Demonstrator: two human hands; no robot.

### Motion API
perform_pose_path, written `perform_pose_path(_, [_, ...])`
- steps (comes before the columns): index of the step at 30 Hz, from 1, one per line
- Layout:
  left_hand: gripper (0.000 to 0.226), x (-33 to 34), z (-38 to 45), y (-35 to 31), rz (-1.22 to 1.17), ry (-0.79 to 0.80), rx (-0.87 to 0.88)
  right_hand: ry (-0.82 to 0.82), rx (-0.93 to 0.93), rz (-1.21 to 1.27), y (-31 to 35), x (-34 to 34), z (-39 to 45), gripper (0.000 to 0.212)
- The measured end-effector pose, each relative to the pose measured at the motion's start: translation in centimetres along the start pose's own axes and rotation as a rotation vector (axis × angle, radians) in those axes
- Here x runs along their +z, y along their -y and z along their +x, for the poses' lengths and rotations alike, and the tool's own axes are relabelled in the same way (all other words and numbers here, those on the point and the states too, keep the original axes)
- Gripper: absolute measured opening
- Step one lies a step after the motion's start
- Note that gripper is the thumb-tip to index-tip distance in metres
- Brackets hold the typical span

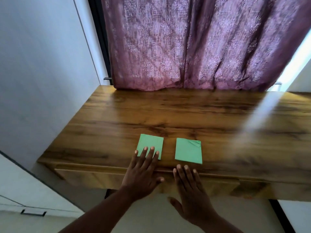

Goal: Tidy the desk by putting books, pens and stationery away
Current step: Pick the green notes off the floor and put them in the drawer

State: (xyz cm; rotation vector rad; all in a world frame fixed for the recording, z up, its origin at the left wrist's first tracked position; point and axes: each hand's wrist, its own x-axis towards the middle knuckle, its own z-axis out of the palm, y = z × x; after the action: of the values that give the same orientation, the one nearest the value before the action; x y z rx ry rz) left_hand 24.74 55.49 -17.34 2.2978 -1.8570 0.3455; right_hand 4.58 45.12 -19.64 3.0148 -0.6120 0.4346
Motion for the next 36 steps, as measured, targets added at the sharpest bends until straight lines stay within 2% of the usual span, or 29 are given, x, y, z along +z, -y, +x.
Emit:
perform_pose_path(5, [0.081, 2.0, -4.4, 0.6, 0.047, 0.029, 0.057, 0.065, 0.025, -0.076, 0.8, 1.3, -1.1, 0.080])
perform_pose_path(8, [0.079, 3.1, -7.2, 0.7, 0.024, 0.042, -0.003, 0.016, 0.079, -0.039, 1.3, 1.2, -1.5, 0.076])
perform_pose_path(11, [0.081, 4.4, -10.6, 0.9, -0.244, -0.014, -0.292, 0.020, 0.196, 0.070, 2.2, 2.3, -3.7, 0.075])
perform_pose_path(13, [0.082, 4.1, -11.6, 0.6, -0.659, -0.139, -0.632, 0.160, 0.313, 0.179, 2.8, 3.7, -5.5, 0.076])
perform_pose_path(14, [0.078, 3.9, -11.5, 0.5, -0.895, -0.253, -0.873, 0.235, 0.436, 0.280, 3.1, 4.7, -6.3, 0.078])
perform_pose_path(15, [0.071, 3.8, -11.0, 0.7, -1.116, -0.392, -1.151, 0.288, 0.646, 0.459, 3.5, 5.5, -6.6, 0.079])
perform_pose_path(16, [0.065, 3.8, -10.3, 1.1, -1.319, -0.485, -1.421, 0.295, 0.941, 0.710, 3.7, 5.8, -6.4, 0.079])
perform_pose_path(17, [0.065, 3.9, -9.5, 1.8, -1.543, -0.484, -1.621, 0.275, 1.256, 0.980, 3.7, 5.6, -5.5, 0.076])
perform_pose_path(18, [0.073, 4.4, -8.9, 2.6, -1.772, -0.443, -1.734, 0.228, 1.505, 1.256, 3.5, 5.5, -4.6, 0.074])
perform_pose_path(19, [0.083, 5.2, -8.6, 3.5, -1.954, -0.395, -1.786, 0.155, 1.670, 1.548, 2.9, 5.5, -3.8, 0.074])
perform_pose_path(20, [0.091, 5.8, -8.4, 4.3, -2.092, -0.371, -1.791, 0.059, 1.753, 1.813, 2.1, 5.8, -3.1, 0.076])
perform_pose_path(21, [0.097, 6.3, -8.3, 4.9, -2.195, -0.373, -1.773, -0.039, 1.776, 1.989, 1.3, 6.2, -2.5, 0.079])
perform_pose_path(23, [0.101, 6.2, -7.9, 5.2, -2.330, -0.440, -1.748, -0.198, 1.752, 2.152, 0.3, 6.1, -1.1, 0.082])
perform_pose_path(26, [0.101, 5.8, -8.1, 5.1, -2.363, -0.458, -1.751, -0.292, 1.739, 2.206, 0.6, 5.7, 0.1, 0.081])
perform_pose_path(29, [0.103, 5.8, -9.3, 4.6, -2.356, -0.392, -1.705, -0.269, 1.736, 2.237, 1.0, 5.7, -1.0, 0.082])
perform_pose_path(32, [0.096, 5.3, -10.5, 4.0, -2.322, -0.398, -1.707, -0.208, 1.766, 2.245, 1.5, 5.1, -3.0, 0.082])
perform_pose_path(34, [0.092, 4.7, -11.7, 3.2, -2.153, -0.304, -1.778, -0.114, 1.808, 2.155, 2.5, 4.4, -4.3, 0.080])
perform_pose_path(36, [0.078, 3.1, -13.2, 1.7, -1.890, -0.081, -1.833, 0.136, 1.875, 1.917, 4.1, 2.6, -5.2, 0.067])
